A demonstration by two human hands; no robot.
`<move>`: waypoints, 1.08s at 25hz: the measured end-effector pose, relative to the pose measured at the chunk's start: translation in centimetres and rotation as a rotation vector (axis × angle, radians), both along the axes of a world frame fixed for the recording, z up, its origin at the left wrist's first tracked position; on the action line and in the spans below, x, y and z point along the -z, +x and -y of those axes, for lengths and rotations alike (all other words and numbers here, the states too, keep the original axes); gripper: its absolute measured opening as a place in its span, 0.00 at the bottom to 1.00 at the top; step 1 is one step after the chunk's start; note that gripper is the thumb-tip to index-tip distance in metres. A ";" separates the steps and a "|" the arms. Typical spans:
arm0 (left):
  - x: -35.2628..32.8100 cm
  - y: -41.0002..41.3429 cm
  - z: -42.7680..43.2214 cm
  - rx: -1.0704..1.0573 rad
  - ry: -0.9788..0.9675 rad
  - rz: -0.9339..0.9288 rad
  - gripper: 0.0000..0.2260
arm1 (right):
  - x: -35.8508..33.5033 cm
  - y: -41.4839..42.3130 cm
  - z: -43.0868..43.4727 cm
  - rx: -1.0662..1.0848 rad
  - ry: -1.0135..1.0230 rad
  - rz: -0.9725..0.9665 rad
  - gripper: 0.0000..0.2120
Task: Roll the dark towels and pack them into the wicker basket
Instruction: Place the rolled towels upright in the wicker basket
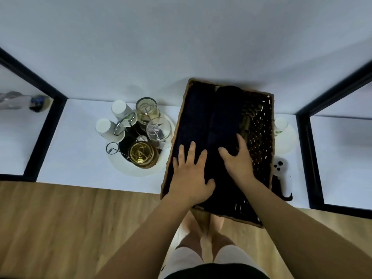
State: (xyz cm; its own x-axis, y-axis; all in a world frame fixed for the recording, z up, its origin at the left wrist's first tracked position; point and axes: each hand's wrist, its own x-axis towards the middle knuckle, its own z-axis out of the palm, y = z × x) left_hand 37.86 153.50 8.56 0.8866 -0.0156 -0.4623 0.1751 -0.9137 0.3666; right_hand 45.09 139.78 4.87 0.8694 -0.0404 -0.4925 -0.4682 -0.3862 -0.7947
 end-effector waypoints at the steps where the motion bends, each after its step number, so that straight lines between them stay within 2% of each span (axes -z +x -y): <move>1: 0.0 0.0 0.1 0.010 -0.021 -0.024 0.42 | 0.2 -0.8 -0.5 -0.031 -0.089 -0.001 0.36; 4: -0.2 1.0 -0.2 0.035 -0.050 -0.145 0.51 | -0.1 -3.4 -1.0 -0.178 -0.177 -0.027 0.44; 7: -1.0 2.2 -1.0 0.073 -0.056 -0.261 0.53 | -0.5 -6.0 -0.3 -0.305 -0.221 -0.102 0.52; 11: -2.5 4.7 -1.5 0.058 -0.131 -0.358 0.48 | 0.9 -6.2 -2.6 -0.372 -0.535 -0.092 0.57; 12: -2.5 5.2 -1.4 0.055 -0.117 -0.370 0.47 | 1.2 -6.1 -3.1 -0.372 -0.558 -0.109 0.58; 14: -2.3 5.1 -0.6 0.041 -0.027 -0.308 0.42 | 1.2 -6.5 -2.9 -0.363 -0.455 -0.149 0.56; 15: -1.8 4.6 0.1 0.003 0.029 -0.215 0.37 | 0.7 -6.4 -2.1 -0.355 -0.369 -0.150 0.52; 17: -0.9 3.4 1.8 -0.164 0.067 -0.011 0.32 | -0.8 -3.8 0.0 -0.305 -0.244 -0.026 0.36; 19: 0.2 2.8 3.4 -0.229 0.079 0.041 0.36 | -1.4 1.2 0.9 -0.254 -0.304 0.335 0.22; 20: 1.0 2.5 3.9 -0.175 0.140 0.024 0.40 | -1.4 4.2 0.5 -0.312 -0.350 0.496 0.21; 22: 2.2 2.1 4.2 -0.051 0.277 -0.023 0.48 | -0.6 9.7 -0.8 -0.659 -0.533 0.672 0.24; 24: 2.6 2.2 4.2 -0.022 0.292 -0.054 0.53 | 1.4 12.7 -1.7 -0.934 -0.716 0.650 0.28; 27: 3.1 2.9 4.1 -0.009 0.238 -0.058 0.52 | 3.8 13.5 -1.7 -0.960 -0.770 0.609 0.32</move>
State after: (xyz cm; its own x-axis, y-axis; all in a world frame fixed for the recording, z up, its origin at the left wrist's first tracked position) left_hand 40.73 149.43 5.45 0.8580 0.1072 -0.5024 0.1977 -0.9715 0.1305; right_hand 58.60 141.48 1.05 0.7797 0.6070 -0.1536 0.5731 -0.7906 -0.2157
